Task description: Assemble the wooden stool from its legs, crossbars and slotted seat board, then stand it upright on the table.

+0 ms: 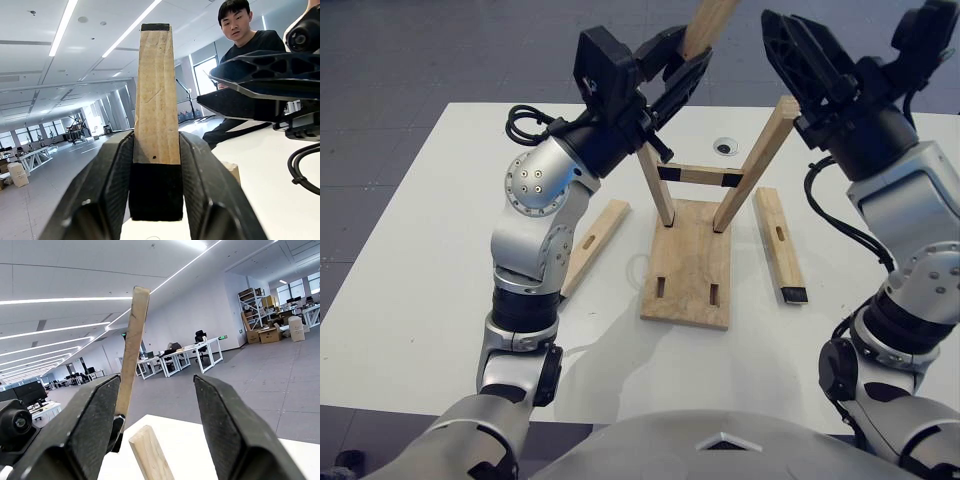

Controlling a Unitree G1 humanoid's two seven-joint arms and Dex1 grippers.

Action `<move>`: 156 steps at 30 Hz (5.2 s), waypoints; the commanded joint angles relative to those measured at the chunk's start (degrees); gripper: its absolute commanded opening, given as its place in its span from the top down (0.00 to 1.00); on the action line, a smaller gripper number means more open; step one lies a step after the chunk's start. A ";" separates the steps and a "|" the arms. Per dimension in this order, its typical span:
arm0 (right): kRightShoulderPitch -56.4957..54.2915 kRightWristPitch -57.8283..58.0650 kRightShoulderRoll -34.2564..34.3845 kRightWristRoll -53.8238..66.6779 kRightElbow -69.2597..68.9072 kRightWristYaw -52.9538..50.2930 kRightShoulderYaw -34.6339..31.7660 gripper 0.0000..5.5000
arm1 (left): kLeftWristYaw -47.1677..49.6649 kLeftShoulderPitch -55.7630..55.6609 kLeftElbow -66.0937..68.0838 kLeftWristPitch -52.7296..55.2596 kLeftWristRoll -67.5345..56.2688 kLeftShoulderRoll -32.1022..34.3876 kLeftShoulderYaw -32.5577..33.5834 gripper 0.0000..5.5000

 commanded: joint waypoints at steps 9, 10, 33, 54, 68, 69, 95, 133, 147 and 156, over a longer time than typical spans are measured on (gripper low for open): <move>-4.48 -7.70 7.70 -2.76 4.57 -1.12 5.79 0.65 | -1.96 2.88 1.88 -10.99 6.52 0.50 -2.55 0.76; -4.29 -8.05 7.73 -2.81 4.53 -0.95 5.93 0.69 | -2.18 3.06 2.08 -11.70 6.52 0.48 -2.43 0.76; -0.79 -7.81 7.16 2.23 3.38 -4.72 3.24 0.93 | -6.87 8.16 2.24 -24.57 13.62 7.30 -1.82 0.56; 36.16 -11.33 -16.89 -6.20 -1.62 -1.88 0.08 0.93 | 1.05 25.98 7.86 -24.65 17.95 8.35 2.49 0.56; 28.20 -24.97 -2.32 -24.87 17.27 -1.57 2.42 0.93 | 3.40 27.76 8.31 -24.58 19.33 6.79 1.21 0.56; 28.12 -24.98 -2.20 -25.38 18.08 -1.17 2.44 0.93 | 3.41 27.93 8.22 -24.59 19.34 6.80 1.20 0.56; 37.42 -22.63 2.19 -37.54 17.88 -1.10 6.75 0.93 | 3.46 27.94 7.92 -24.13 19.32 6.82 1.23 0.56; 46.38 -44.69 2.47 -53.39 18.97 1.16 7.12 0.93 | 5.16 26.18 9.76 -24.59 19.41 6.76 1.16 0.56; 49.16 -30.99 2.72 -53.40 7.63 0.88 6.32 0.60 | 5.06 27.07 9.65 -24.69 19.56 6.99 1.17 0.56; 69.56 -19.85 3.89 -49.72 -8.65 3.83 10.49 0.60 | 5.14 29.18 8.07 -24.11 19.36 7.50 1.83 0.56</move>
